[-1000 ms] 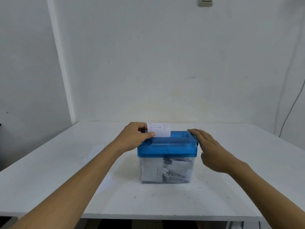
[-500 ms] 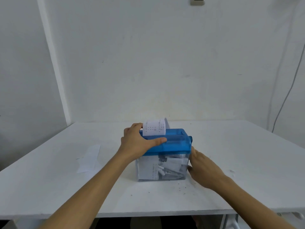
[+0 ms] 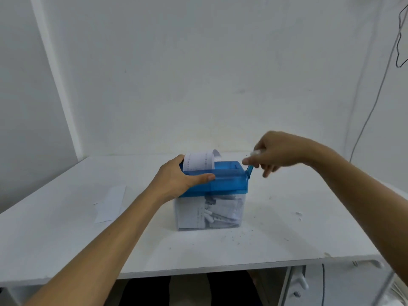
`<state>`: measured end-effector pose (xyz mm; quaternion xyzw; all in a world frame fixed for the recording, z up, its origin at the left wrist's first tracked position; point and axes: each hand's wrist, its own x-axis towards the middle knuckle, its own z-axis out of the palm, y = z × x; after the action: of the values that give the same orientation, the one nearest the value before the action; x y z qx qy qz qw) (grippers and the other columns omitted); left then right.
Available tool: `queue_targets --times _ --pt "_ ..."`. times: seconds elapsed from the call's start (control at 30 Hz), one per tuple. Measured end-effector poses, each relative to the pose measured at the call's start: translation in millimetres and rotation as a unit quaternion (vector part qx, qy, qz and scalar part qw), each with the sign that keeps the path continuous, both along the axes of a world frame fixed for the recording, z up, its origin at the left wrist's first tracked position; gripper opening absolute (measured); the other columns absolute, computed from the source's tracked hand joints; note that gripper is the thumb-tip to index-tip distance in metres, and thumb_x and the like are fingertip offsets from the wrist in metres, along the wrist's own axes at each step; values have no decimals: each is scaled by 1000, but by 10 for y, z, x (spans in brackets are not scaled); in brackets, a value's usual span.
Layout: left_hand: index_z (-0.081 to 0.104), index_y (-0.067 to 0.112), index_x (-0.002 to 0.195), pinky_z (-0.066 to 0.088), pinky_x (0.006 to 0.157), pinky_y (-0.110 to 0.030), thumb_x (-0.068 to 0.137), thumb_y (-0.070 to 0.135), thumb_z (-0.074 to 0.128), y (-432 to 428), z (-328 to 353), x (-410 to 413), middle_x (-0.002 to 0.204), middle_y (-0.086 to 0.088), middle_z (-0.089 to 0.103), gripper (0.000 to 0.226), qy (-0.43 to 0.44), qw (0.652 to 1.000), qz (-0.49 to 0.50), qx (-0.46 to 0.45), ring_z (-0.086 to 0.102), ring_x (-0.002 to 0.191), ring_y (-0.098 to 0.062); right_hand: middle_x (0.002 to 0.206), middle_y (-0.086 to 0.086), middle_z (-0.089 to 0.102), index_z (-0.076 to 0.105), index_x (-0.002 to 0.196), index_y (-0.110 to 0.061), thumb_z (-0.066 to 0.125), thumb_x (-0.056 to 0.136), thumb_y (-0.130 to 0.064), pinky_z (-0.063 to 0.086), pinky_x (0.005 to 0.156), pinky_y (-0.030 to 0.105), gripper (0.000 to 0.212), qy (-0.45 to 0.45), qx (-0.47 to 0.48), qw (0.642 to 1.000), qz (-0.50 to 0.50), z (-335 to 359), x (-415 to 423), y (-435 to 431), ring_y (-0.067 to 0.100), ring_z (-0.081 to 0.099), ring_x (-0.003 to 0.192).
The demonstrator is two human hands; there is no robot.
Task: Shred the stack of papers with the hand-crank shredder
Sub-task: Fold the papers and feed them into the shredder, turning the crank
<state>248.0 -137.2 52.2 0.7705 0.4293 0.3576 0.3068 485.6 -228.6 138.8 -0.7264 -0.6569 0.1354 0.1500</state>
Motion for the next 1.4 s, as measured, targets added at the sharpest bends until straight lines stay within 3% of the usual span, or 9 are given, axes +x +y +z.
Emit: queue_targets --times 0.2,0.37,0.53,0.6,0.73,0.9,1.13,1.33,1.4 --pt "45 38 117 40 62 -12 60 68 76 20 -41 20 109 19 51 71 -11 1000 -4 -4 52 98 -10 93 1 66 55 93 -15 73 88 -42 61 73 35 33 178 192 965 -22 -451 193 690 16 67 80" --pt "50 35 122 43 64 -14 54 71 75 105 -112 29 116 16 55 81 -25 1000 -8 -6 54 98 -7 82 8 64 56 88 -6 54 102 -29 55 65 28 27 441 178 877 -69 -1316 38 868 20 62 75" --pt "55 37 124 54 87 -35 41 93 70 142 -145 27 121 18 62 102 0 1000 22 18 59 106 -11 72 13 63 61 82 -4 47 104 -32 46 56 29 38 385 173 891 -168 -1717 -108 545 17 51 59" --pt "54 39 120 49 99 -48 38 98 63 138 -131 23 118 20 60 101 33 998 43 32 59 109 -16 63 5 56 55 76 -8 41 105 -43 42 48 24 47 359 164 903 -172 -1635 -125 298 13 47 51" --pt "49 38 121 46 103 -52 46 90 63 94 -90 36 114 17 54 92 62 996 53 30 56 109 -19 62 2 60 60 75 -8 28 103 -57 49 53 24 64 240 117 957 -115 -1218 -95 -228 11 55 51" --pt "51 40 117 54 96 -45 36 97 65 90 -94 7 115 14 62 100 22 1000 21 7 61 105 -16 79 -1 64 66 91 -13 68 89 -47 51 62 21 33 109 62 992 -16 -551 11 -424 10 59 69" --pt "52 41 123 56 91 -39 48 82 71 110 -110 13 119 12 62 87 5 1000 -3 13 60 106 -16 104 0 64 60 107 -18 76 87 -36 57 70 25 31 245 196 949 -26 -394 232 413 13 67 92" --pt "53 37 128 56 93 -46 36 99 63 163 -146 18 123 12 63 112 15 1000 6 22 61 107 -16 84 9 63 55 87 -7 54 100 -13 52 55 21 14 408 153 895 -92 -1231 123 847 15 61 71" --pt "52 36 129 55 94 -48 34 100 60 173 -148 12 124 13 62 115 22 999 13 31 61 108 -16 93 20 69 61 95 2 46 101 -10 59 67 34 21 390 140 901 -130 -1558 61 766 27 65 77"
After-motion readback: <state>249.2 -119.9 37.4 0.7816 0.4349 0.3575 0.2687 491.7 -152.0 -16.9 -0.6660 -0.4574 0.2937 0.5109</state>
